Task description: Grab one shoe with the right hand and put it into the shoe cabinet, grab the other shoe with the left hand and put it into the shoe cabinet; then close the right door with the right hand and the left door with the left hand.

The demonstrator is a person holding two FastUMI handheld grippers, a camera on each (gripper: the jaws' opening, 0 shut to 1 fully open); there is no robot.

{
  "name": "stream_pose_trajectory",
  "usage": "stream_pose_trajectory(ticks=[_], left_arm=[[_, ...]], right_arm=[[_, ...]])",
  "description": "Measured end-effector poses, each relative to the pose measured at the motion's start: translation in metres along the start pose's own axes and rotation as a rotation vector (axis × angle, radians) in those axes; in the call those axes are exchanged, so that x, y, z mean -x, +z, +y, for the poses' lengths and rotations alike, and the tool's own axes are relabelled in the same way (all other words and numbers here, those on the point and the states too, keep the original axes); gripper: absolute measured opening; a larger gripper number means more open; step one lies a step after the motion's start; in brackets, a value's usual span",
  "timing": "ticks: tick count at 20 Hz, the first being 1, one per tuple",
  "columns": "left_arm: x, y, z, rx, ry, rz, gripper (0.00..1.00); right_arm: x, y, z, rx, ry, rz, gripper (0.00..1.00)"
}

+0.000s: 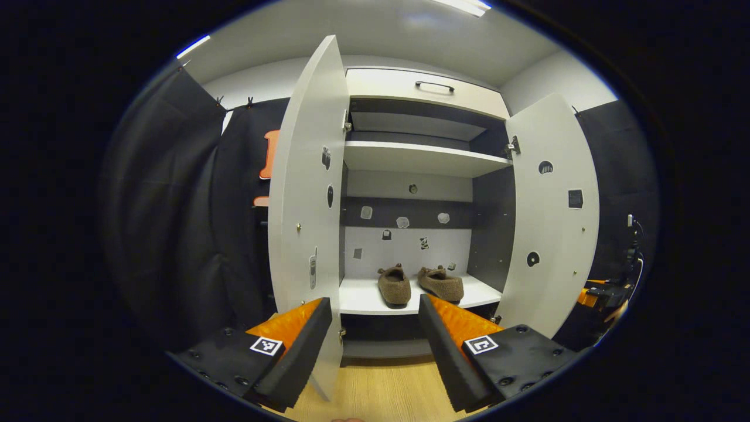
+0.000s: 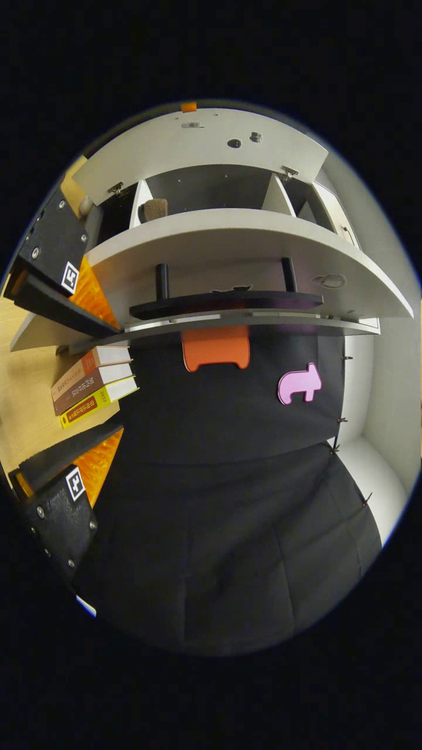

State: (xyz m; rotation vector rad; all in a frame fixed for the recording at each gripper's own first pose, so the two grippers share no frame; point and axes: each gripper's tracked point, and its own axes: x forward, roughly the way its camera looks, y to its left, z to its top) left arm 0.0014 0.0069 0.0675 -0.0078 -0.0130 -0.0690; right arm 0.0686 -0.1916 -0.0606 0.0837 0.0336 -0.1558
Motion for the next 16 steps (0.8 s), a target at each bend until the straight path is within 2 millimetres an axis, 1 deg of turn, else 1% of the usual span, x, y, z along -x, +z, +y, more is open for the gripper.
stream_pose_trajectory(ticks=[2,3,4,5,7,11,13,16], left_arm=[[0.001,0.000,-0.001,0.013,-0.003,0.002,0.95],[0.001,0.000,-0.002,0.016,-0.006,0.001,0.97],[0.001,-0.001,-0.002,0.017,-0.006,-0.002,0.97],[0.001,0.000,-0.003,0.019,-0.008,-0.003,0.97],[0.002,-0.001,-0.005,0.026,-0.016,-0.003,0.97],[0.005,-0.001,0.000,0.022,-0.012,-0.003,0.95],[0.007,-0.002,0.004,0.024,-0.006,-0.004,0.97],[0.011,-0.002,0.015,0.015,0.015,-0.006,0.97]], right_arm=[[0.001,-0.001,0.002,0.010,0.009,0.008,0.90],[0.002,-0.003,0.008,0.009,0.018,0.016,0.90],[0.003,-0.004,0.014,0.011,0.028,0.021,0.98],[0.004,-0.004,0.018,0.014,0.032,0.021,0.89],[0.005,-0.005,0.031,0.013,0.044,0.022,0.89],[0.007,-0.011,0.072,-0.003,0.116,0.033,0.89],[0.002,-0.014,0.094,-0.012,0.153,0.037,0.89],[-0.005,-0.017,0.115,-0.029,0.198,0.041,0.89]])
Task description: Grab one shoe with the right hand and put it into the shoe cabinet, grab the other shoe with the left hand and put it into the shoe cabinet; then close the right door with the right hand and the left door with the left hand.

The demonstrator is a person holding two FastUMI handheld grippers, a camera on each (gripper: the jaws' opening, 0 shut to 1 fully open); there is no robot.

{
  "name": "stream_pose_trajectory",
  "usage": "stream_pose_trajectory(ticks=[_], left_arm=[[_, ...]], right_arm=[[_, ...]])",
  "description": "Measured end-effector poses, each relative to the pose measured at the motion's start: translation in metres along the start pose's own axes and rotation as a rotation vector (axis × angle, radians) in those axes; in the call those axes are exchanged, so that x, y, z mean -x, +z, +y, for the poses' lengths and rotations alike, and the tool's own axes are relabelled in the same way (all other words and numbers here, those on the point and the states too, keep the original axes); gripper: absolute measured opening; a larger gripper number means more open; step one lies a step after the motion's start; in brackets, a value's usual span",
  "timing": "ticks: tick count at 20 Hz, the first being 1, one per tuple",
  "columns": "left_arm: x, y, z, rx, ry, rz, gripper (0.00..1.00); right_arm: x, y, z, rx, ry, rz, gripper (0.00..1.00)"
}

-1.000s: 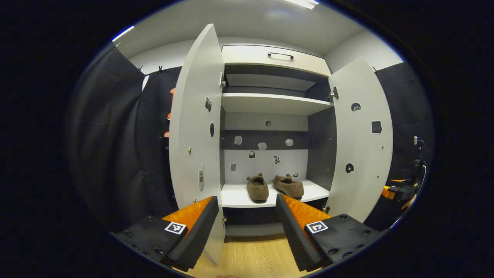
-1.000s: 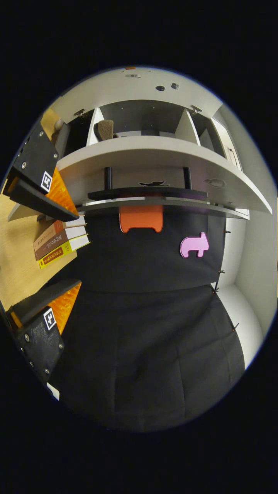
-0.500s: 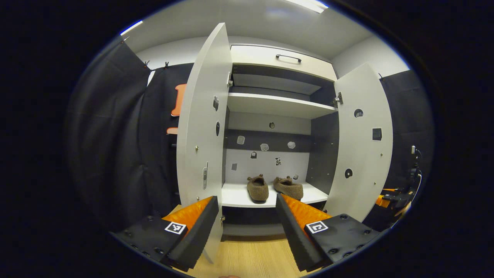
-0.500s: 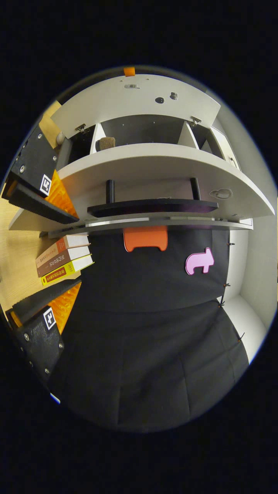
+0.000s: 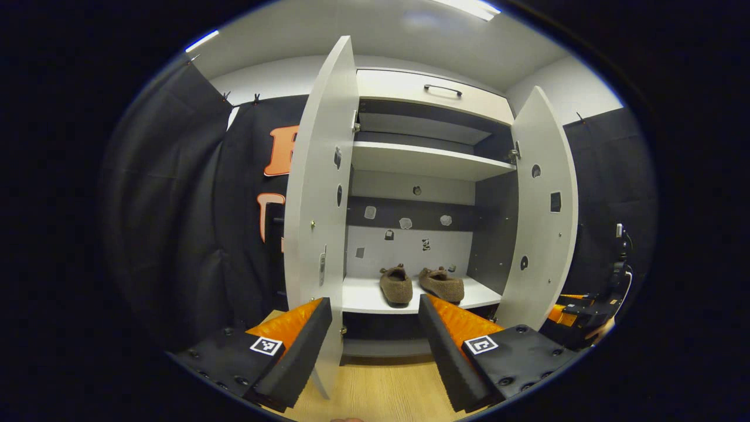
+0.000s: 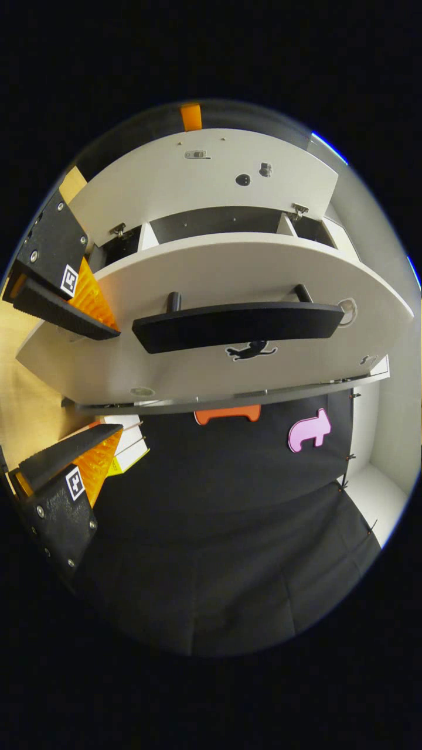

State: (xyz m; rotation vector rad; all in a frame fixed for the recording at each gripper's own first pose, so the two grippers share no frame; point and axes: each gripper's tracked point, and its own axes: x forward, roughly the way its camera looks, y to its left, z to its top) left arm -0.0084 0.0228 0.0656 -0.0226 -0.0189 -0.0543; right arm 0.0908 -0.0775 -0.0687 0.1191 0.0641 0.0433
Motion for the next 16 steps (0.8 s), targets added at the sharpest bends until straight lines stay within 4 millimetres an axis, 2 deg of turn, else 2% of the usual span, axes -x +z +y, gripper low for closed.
stream_pose_trajectory(ticks=[4,5,6,7,8,9,10,12,15,16], left_arm=[[0.004,0.002,0.015,0.003,0.030,-0.010,0.97],[0.004,0.002,0.020,0.004,0.040,-0.012,0.95],[0.005,0.001,0.023,0.004,0.049,-0.011,0.95],[0.006,0.001,0.027,0.002,0.058,-0.009,0.99],[0.008,0.000,0.031,0.000,0.067,-0.007,0.99],[0.010,0.000,0.034,-0.004,0.076,-0.006,0.99],[0.013,0.000,0.038,-0.010,0.084,-0.007,0.97],[0.015,0.000,0.045,-0.024,0.097,-0.011,0.96],[0.021,-0.001,0.054,-0.030,0.108,-0.016,0.99],[0.024,-0.005,0.061,-0.032,0.115,-0.015,0.97]], right_arm=[[-0.018,-0.006,0.022,-0.017,0.042,0.008,0.89],[-0.023,-0.006,0.029,-0.027,0.056,0.009,0.82],[-0.031,-0.008,0.034,-0.035,0.058,0.014,0.89],[-0.036,-0.010,0.040,-0.042,0.065,0.020,0.91],[-0.041,-0.011,0.041,-0.048,0.072,0.027,0.99],[-0.046,-0.013,0.041,-0.052,0.076,0.030,0.99],[-0.048,-0.013,0.041,-0.049,0.080,0.032,0.92],[-0.041,-0.009,0.041,-0.032,0.074,0.027,0.92],[-0.045,-0.006,0.043,-0.002,0.064,0.009,0.91],[-0.047,-0.006,0.043,0.001,0.063,0.010,0.91]])
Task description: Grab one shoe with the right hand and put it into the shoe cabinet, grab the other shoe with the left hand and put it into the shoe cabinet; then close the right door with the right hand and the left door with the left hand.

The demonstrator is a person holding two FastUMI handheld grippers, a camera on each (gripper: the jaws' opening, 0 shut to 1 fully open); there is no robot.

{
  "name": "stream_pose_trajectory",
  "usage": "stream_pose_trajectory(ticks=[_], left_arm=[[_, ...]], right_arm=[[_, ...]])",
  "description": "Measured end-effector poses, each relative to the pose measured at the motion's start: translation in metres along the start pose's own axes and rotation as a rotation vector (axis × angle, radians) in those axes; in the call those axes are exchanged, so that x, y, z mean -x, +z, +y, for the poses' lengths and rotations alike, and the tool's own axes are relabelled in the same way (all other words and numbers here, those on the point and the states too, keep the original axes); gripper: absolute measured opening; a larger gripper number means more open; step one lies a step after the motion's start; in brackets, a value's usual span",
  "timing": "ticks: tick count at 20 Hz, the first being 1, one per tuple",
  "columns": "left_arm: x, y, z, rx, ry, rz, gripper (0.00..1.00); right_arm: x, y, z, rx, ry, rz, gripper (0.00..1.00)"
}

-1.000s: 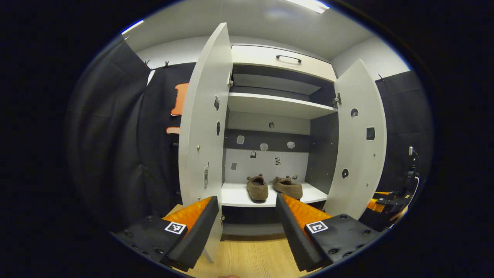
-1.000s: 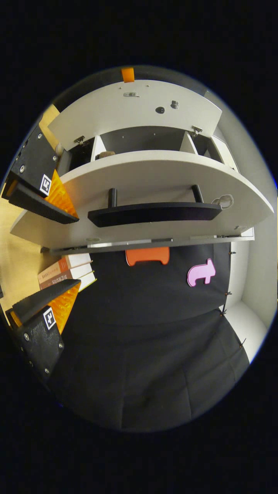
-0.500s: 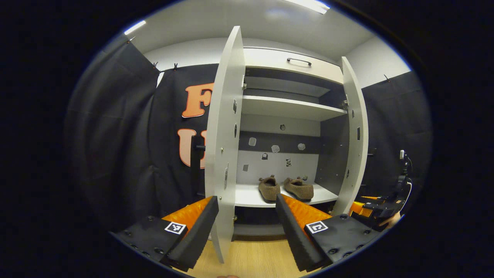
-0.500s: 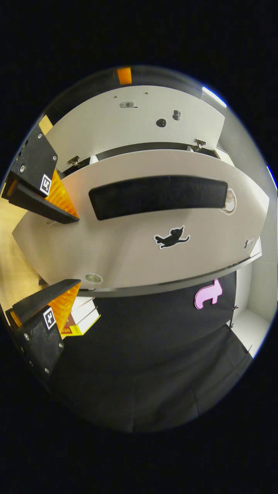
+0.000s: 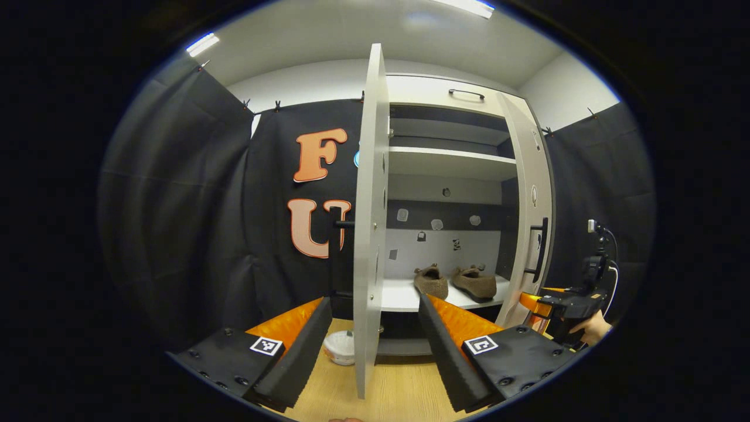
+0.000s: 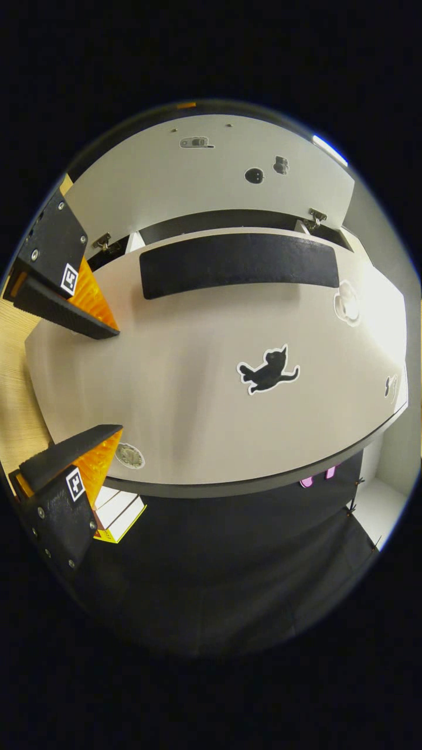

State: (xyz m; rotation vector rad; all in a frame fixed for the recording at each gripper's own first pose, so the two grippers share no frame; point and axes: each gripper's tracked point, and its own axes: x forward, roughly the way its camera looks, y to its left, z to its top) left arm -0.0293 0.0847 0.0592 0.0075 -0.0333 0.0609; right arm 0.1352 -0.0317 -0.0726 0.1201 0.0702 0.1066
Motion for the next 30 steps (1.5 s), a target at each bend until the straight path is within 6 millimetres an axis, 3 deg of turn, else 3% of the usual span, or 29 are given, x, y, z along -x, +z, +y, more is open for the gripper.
stream_pose_trajectory(ticks=[7,13,18,24,27,30], left_arm=[[-0.005,-0.028,0.053,0.013,0.091,0.041,0.97],[-0.032,-0.056,0.091,-0.005,0.144,0.054,0.97],[-0.070,-0.072,0.095,0.001,0.119,0.067,0.99],[-0.087,-0.089,0.094,0.020,0.085,0.100,0.96],[-0.091,-0.094,0.086,0.052,0.035,0.108,0.96],[-0.093,-0.092,0.065,0.061,-0.021,0.109,0.96]], right_arm=[[-0.003,0.003,0.002,0.040,-0.042,0.000,0.91],[-0.001,0.005,0.003,0.072,-0.073,-0.005,0.91],[-0.002,0.006,0.003,0.106,-0.097,-0.007,0.91],[0.003,0.013,0.005,0.136,-0.114,-0.004,0.92],[0.018,0.021,0.006,0.134,-0.117,-0.022,0.92],[0.039,0.027,0.005,0.133,-0.112,-0.032,0.93]])
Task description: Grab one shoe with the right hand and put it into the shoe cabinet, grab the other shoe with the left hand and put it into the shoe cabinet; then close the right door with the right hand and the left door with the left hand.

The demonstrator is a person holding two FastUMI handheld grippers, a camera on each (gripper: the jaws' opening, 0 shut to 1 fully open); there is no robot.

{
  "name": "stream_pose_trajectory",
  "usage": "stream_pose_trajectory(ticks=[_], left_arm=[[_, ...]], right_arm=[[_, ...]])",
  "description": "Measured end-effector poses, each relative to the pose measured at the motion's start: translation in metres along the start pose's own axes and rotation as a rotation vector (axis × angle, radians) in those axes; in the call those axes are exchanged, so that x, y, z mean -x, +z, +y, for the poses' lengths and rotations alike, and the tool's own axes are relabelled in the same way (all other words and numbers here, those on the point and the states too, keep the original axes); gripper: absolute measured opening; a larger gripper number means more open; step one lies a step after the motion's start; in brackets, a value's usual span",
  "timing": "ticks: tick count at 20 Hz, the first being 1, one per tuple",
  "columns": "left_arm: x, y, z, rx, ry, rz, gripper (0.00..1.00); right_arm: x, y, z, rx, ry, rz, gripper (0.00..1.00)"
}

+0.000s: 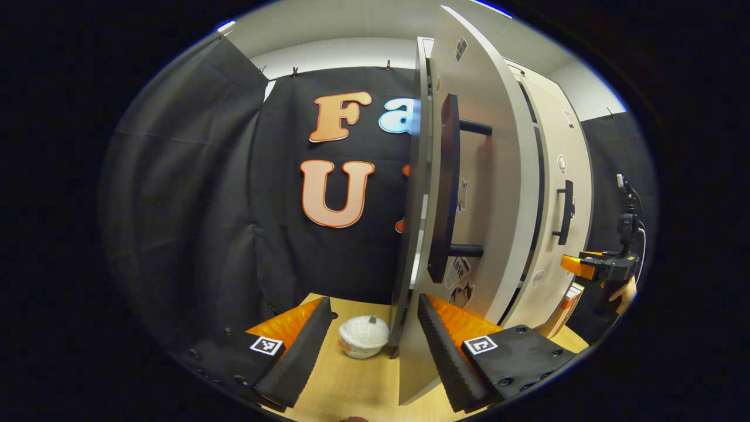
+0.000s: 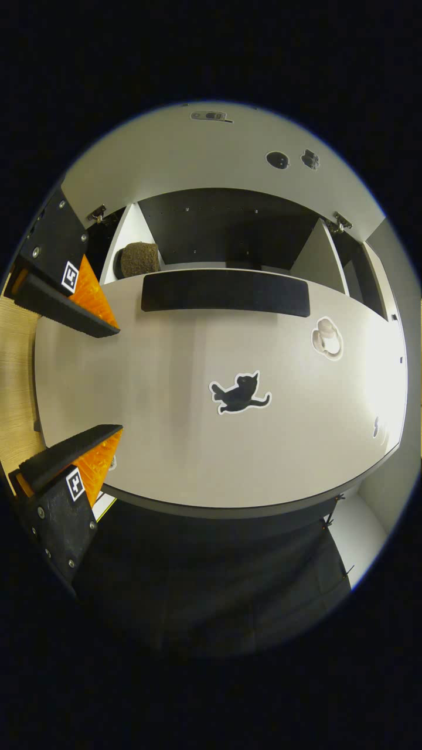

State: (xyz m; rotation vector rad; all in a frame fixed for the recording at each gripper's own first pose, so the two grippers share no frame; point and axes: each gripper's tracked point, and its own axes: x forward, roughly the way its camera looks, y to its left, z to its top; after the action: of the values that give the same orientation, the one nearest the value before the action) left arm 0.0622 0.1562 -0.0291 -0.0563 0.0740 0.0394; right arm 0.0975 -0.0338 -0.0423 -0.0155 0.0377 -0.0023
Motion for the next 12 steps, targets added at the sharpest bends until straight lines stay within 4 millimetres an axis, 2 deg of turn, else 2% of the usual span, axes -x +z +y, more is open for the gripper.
stream_pose_trajectory(ticks=[7,12], left_arm=[[-0.007,-0.006,-0.067,-0.002,-0.137,0.009,0.94],[-0.022,-0.009,-0.101,-0.011,-0.182,0.011,0.96]], right_arm=[[0.047,0.020,-0.022,0.027,-0.023,-0.043,0.92],[0.074,0.032,-0.042,0.021,-0.039,-0.072,0.92]])
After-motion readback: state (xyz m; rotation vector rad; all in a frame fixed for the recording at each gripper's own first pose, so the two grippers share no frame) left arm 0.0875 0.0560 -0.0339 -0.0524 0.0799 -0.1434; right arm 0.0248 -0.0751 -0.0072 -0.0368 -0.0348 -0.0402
